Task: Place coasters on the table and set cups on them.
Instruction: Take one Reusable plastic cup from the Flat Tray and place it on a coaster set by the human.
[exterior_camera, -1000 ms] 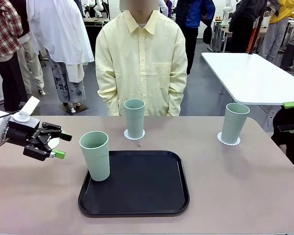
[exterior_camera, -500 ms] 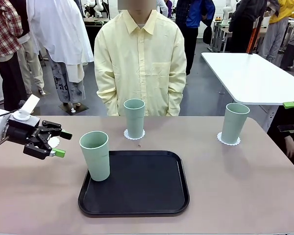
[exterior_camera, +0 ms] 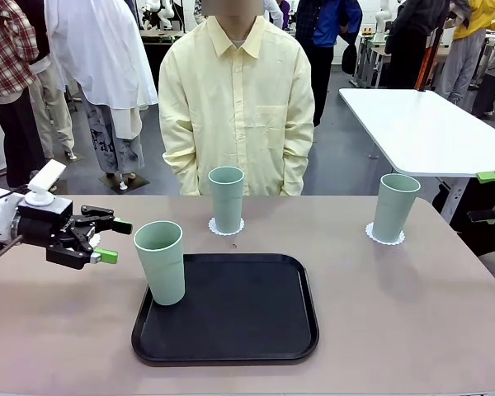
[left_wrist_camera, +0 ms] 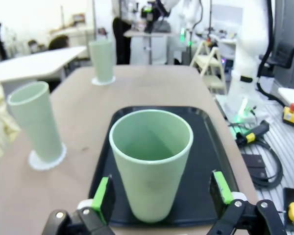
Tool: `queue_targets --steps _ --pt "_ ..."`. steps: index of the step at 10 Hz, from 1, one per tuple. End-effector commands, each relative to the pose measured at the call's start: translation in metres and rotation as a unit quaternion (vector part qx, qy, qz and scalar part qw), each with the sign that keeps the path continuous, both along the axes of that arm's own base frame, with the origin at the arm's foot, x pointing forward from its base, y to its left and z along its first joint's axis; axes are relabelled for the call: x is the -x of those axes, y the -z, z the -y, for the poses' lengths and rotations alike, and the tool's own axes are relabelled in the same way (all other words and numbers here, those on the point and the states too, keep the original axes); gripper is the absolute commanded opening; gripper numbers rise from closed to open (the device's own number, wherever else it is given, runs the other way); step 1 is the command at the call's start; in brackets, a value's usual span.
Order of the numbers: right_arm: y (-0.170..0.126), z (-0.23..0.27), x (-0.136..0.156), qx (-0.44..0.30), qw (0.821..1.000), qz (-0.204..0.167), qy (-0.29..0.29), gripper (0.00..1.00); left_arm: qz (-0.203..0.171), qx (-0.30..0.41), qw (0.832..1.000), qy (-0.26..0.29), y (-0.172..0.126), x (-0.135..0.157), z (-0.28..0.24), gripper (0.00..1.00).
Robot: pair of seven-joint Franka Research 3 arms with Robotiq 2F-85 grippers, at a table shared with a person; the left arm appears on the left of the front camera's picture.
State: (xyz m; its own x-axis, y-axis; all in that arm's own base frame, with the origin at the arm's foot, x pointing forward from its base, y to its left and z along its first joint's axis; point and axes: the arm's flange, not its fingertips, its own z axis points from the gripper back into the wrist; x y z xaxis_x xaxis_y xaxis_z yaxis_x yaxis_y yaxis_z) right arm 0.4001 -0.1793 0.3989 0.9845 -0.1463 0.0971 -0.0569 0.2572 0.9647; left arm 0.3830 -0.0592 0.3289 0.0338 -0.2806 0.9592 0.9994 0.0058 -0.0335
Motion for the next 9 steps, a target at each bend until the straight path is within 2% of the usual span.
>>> queue_targets --steps 1,4,9 --pt "-0.003 -0.001 0.001 0.000 1.000 -0.005 0.003 1.00 0.031 0.013 0.999 -0.013 0.022 -0.001 0.005 1.00" --pt "-0.003 -0.001 0.001 0.000 1.000 -0.005 0.003 1.00 0.038 0.019 0.999 -0.009 0.037 -0.003 0.013 1.00" --pt "-0.003 -0.001 0.001 0.000 1.000 -0.005 0.003 1.00 0.026 0.010 0.999 0.024 0.068 -0.003 0.025 1.00"
